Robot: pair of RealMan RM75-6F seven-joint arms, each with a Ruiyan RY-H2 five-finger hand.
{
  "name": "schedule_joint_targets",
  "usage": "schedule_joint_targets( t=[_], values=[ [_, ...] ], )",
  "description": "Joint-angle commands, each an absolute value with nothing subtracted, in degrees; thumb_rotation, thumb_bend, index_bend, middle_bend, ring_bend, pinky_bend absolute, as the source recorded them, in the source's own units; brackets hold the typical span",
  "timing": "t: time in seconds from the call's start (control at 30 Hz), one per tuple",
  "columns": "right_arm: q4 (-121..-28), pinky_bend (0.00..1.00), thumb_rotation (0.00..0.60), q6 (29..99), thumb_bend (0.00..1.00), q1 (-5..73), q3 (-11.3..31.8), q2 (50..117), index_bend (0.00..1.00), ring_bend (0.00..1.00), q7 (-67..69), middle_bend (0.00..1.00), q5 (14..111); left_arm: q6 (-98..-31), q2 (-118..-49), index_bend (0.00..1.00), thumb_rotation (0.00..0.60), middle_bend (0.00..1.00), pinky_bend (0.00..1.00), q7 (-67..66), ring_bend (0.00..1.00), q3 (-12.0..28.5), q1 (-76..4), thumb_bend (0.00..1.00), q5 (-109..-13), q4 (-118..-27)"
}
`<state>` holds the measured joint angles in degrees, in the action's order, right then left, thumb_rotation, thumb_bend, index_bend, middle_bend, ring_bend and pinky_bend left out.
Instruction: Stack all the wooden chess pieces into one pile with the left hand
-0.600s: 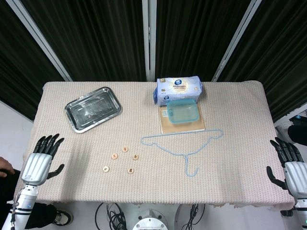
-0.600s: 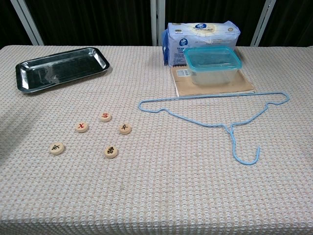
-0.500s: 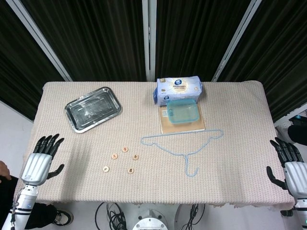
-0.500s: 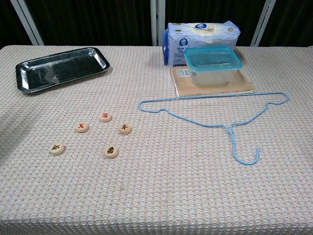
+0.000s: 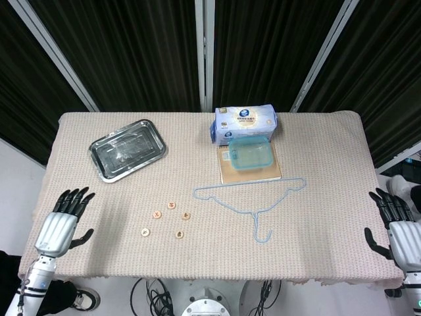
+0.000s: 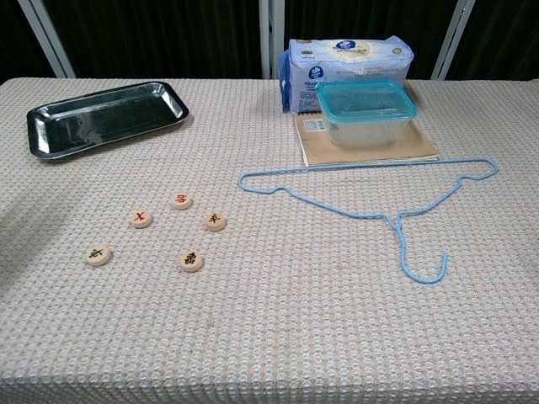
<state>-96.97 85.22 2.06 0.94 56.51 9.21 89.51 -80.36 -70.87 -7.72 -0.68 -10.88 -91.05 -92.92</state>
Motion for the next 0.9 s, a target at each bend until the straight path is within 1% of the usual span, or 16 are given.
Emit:
schedule_joint_targets(
  t=[0.03,0.17,0.37,0.53,0.77,0.9],
  values=[
    [-97.07,0.0,0.6,85.19,0.41,2.06,0.97,56.51,0.0,0.0,9.18,0.0,89.35,-79.14,-71.23,0.11,0.6,0.0,0.0,-8.24,0.0,-1.33,-11.5,0.25,-91.77,-93.54],
    [-96.97,0.0,0.6,85.41,0.41,1.89,0.98,56.44,0.0,0.0,9.59,0.0,89.22,-76.34,-72.28,0.11,0.6,0.0,0.0,-8.77,0.0,-2.35,-12.72,0.25,-92.54,-94.7],
    [-96.73,0.0,0.6,86.0,0.41,1.67,0.76,56.26,0.0,0.0,10.43,0.0,89.99,-72.62,-74.32,0.11,0.6,0.0,0.0,-10.8,0.0,-2.69,-14.77,0.25,-92.72,-96.46],
    [-96.59,0.0,0.6,85.62,0.41,1.85,0.86,56.15,0.0,0.0,10.76,0.0,89.69,-68.61,-75.51,0.15,0.6,0.0,0.0,-13.23,0.0,-3.13,-16.26,0.25,-91.07,-97.92],
    [-96.54,0.0,0.6,85.58,0.41,1.88,0.91,56.06,0.0,0.0,10.99,0.0,89.59,-64.32,-79.51,0.19,0.6,0.0,0.0,-13.22,0.0,-2.73,-18.43,0.25,-88.73,-95.44],
    [-96.44,0.0,0.6,85.54,0.41,1.87,0.99,56.04,0.0,0.0,11.22,0.0,89.34,-63.27,-81.23,0.22,0.6,0.0,0.0,-13.76,0.0,-2.37,-19.13,0.25,-87.59,-93.81]
  ],
)
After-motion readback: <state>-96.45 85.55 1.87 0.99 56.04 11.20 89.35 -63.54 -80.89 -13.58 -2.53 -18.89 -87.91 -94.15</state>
